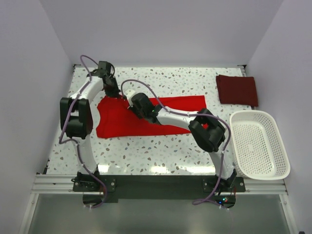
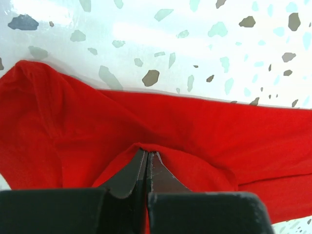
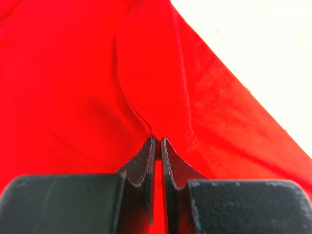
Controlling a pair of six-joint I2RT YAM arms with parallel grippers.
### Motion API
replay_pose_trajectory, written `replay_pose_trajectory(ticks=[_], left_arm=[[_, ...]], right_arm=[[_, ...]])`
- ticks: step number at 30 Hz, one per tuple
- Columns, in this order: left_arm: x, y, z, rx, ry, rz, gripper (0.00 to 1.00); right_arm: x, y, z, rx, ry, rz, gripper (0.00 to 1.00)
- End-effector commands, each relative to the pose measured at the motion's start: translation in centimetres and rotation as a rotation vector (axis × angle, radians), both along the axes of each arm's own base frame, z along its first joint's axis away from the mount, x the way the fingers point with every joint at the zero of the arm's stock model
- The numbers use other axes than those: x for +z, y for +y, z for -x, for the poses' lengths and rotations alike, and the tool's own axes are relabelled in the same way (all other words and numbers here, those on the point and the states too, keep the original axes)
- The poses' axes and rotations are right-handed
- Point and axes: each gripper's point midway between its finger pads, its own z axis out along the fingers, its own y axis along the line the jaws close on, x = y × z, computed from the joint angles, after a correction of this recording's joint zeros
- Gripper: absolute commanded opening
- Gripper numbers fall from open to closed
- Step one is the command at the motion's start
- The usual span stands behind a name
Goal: Fold and stack the t-shirts
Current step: Fold the tshirt
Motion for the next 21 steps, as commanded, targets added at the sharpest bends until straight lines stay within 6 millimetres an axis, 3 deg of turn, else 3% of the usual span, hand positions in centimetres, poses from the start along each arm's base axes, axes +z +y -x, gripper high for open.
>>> replay_pose_trajectory(ticks=[1, 8, 17, 21], left_arm=[[0.7, -0.2, -1.3, -0.028, -0.037, 0.016, 0.00], [0.1, 0.4, 1.4, -0.026, 0.028, -0.008, 0.00], [0.9, 1.5, 5.1, -0.048, 0.066, -0.060, 0.00], [1.5, 2.3, 5.9, -0.049, 0.077, -0.097, 0.00]], right_arm=[[2.5, 0.4, -2.5, -0.050, -0.089, -0.037, 0.00], [2.6, 0.7, -0.6, 0.056, -0.046, -0.030, 0.00], [1.8, 0.3, 1.6, 0.135, 0.022, -0.011, 0.00], [1.7, 0.2, 2.1, 0.158, 0.034, -0.004, 0.00]])
